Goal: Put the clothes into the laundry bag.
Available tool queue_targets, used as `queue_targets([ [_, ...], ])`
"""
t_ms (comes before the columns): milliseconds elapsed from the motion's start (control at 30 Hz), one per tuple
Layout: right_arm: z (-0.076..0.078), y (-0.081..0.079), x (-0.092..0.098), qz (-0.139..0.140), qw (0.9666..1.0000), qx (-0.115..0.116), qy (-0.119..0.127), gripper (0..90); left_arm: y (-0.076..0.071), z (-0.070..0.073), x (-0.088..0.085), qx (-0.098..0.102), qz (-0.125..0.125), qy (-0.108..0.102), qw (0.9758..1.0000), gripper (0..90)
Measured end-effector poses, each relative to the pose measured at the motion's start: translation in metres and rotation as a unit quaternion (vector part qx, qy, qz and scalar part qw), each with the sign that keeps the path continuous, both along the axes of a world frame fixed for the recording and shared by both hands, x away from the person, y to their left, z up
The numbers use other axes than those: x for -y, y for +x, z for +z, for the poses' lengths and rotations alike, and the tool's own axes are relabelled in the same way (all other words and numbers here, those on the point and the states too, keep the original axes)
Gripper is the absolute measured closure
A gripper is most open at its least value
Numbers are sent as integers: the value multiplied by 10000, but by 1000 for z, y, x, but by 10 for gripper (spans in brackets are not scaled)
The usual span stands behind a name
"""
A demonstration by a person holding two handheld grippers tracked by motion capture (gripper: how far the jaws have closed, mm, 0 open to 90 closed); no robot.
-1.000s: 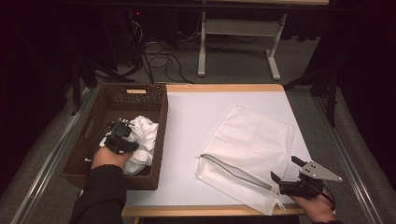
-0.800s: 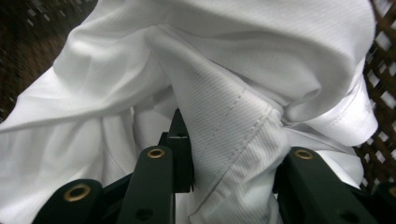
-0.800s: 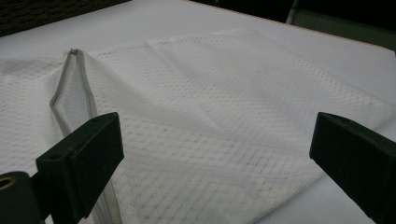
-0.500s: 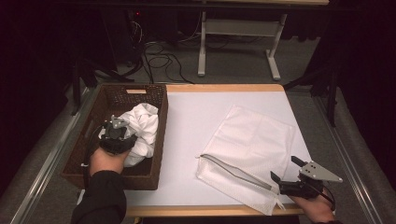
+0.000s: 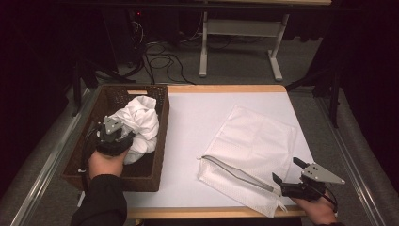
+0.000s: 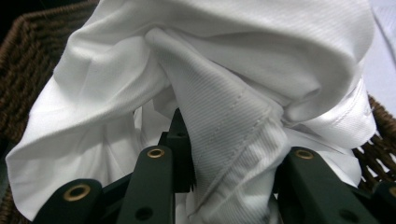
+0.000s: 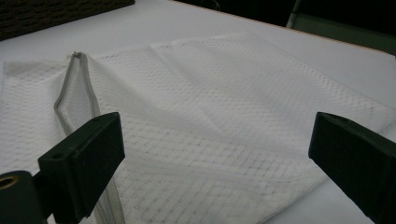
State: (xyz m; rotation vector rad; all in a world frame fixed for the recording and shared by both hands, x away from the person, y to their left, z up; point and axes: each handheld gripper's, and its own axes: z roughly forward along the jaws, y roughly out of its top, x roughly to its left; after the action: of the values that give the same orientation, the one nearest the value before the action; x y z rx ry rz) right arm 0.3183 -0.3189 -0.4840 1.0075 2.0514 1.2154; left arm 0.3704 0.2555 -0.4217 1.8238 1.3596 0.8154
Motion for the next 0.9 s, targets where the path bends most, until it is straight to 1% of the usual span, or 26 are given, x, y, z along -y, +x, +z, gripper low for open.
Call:
queue_targets([
  [33, 0, 0, 0, 8, 10000, 11, -9, 40, 0, 0, 0, 0, 0, 0, 10000, 664],
  [67, 0, 0, 0, 22, 10000, 29, -22, 39, -2, 1, -1, 83, -3, -56, 9999, 664],
  [100, 0, 0, 0, 22, 10000, 29, -22, 39, -2, 1, -1, 83, -3, -56, 9999, 663],
  [167, 0, 0, 0, 21, 10000, 23, -14, 40, -3, 2, -2, 176, 11, -59, 9998, 663],
  [200, 0, 0, 0, 26, 10000, 31, -17, 40, -5, 3, -2, 313, 3, -81, 9995, 662],
  [233, 0, 0, 0, 26, 10000, 31, -17, 40, -5, 3, -2, 313, 3, -81, 9995, 662],
  [267, 0, 0, 0, 19, 10000, 17, -11, 40, -8, 4, -3, 430, -37, -152, 9989, 662],
  [333, 0, 0, 0, 15, 10000, 8, -14, 40, -10, 4, -5, 490, -33, -229, 9985, 661],
  [367, 0, 0, 0, 15, 10000, 8, -14, 40, -10, 4, -5, 490, -33, -229, 9985, 661],
  [433, 0, 1, 0, 13, 10000, 9, -13, 39, -12, 5, -6, 617, 22, -298, 9976, 661],
  [567, -1, 1, 0, 13, 10000, 14, -17, 40, -14, 6, -7, 688, 49, -357, 9970, 661],
  [667, -1, 1, -1, 14, 10000, 20, -12, 40, -18, 7, -8, 919, 42, -392, 9950, 660],
  [700, -1, 1, -1, 14, 10000, 20, -12, 40, -18, 7, -8, 919, 42, -392, 9950, 660],
  [733, -1, 1, -1, 12, 10000, 21, -14, 40, -20, 8, -9, 1006, 42, -419, 9940, 659],
  [800, 0, 0, 0, 7, 10000, 27, -23, 40, -21, 8, -9, 1119, 55, -488, 9925, 659],
  [833, 0, 0, 0, 9, 10000, 32, -13, 40, -21, 8, -9, 1119, 55, -488, 9925, 659],
  [867, 0, 0, 0, 17, 10000, 54, -19, 40, -24, 9, -10, 1229, 42, -507, 9911, 659],
  [900, 0, 0, 0, 20, 10000, 70, -8, 40, -25, 9, -10, 1279, 45, -502, 9905, 659],
])
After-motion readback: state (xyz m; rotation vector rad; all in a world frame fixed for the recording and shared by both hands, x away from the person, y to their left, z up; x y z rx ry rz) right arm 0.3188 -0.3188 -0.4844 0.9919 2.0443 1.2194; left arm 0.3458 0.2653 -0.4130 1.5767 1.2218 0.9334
